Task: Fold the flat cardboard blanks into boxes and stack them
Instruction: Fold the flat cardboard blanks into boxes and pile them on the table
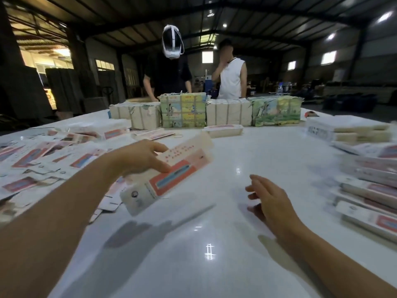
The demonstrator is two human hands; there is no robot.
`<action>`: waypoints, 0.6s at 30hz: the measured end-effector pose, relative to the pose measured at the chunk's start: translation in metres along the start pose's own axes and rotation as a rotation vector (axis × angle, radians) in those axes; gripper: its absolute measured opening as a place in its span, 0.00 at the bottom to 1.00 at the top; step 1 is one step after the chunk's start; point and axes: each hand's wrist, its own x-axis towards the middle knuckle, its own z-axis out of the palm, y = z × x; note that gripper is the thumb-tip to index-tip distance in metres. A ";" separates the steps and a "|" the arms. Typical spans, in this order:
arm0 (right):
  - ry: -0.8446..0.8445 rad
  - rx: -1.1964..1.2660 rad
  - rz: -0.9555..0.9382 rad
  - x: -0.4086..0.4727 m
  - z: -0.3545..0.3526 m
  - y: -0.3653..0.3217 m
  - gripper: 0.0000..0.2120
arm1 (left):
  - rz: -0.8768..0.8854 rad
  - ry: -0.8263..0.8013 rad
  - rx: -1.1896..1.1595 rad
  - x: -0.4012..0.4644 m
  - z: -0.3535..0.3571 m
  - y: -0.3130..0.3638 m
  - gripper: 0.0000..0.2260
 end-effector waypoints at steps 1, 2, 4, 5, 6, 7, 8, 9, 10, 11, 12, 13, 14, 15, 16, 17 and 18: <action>0.028 0.143 0.080 0.001 -0.004 -0.005 0.11 | 0.062 -0.106 0.009 0.002 0.022 0.008 0.12; 0.048 0.250 0.156 0.001 -0.008 -0.010 0.12 | 0.105 -0.196 0.030 0.002 0.042 0.014 0.12; 0.048 0.289 0.201 -0.002 -0.015 -0.015 0.12 | 0.154 -0.338 0.032 -0.001 0.070 0.020 0.12; 0.026 0.224 0.170 -0.003 -0.016 -0.015 0.11 | 0.157 -0.385 -0.002 -0.003 0.079 0.019 0.12; 0.003 0.168 0.130 -0.004 -0.017 -0.014 0.12 | 0.147 -0.415 -0.046 -0.004 0.086 0.017 0.13; -0.012 0.128 0.103 -0.005 -0.017 -0.014 0.12 | 0.131 -0.425 -0.079 -0.004 0.092 0.014 0.15; -0.016 0.108 0.089 -0.006 -0.017 -0.013 0.12 | 0.117 -0.406 -0.085 -0.005 0.098 0.010 0.17; -0.008 0.094 0.083 -0.006 -0.016 -0.012 0.11 | 0.110 -0.341 -0.041 -0.007 0.104 0.007 0.20; 0.009 0.086 0.081 -0.004 -0.015 -0.010 0.09 | 0.117 -0.233 0.059 -0.008 0.109 0.007 0.24; 0.030 0.075 0.083 -0.004 -0.014 -0.009 0.08 | 0.146 -0.119 0.174 -0.010 0.114 0.009 0.29; 0.046 0.060 0.085 -0.003 -0.013 -0.008 0.07 | 0.189 -0.031 0.260 -0.012 0.120 0.011 0.35; 0.051 0.046 0.081 -0.003 -0.012 -0.007 0.08 | 0.233 0.015 0.324 -0.015 0.126 0.014 0.42; 0.046 0.043 0.072 -0.003 -0.010 -0.007 0.08 | 0.271 0.037 0.382 -0.018 0.133 0.017 0.47; 0.033 0.044 0.060 -0.005 -0.008 -0.008 0.08 | 0.297 0.055 0.439 -0.020 0.141 0.020 0.49; 0.022 0.048 0.050 -0.007 -0.007 -0.008 0.08 | 0.310 0.080 0.484 -0.021 0.148 0.022 0.49; 0.018 0.041 0.045 -0.008 -0.006 -0.009 0.07 | 0.317 0.111 0.509 -0.021 0.156 0.023 0.47; 0.025 0.023 0.034 -0.010 -0.006 -0.009 0.06 | 0.322 0.144 0.515 -0.020 0.161 0.023 0.45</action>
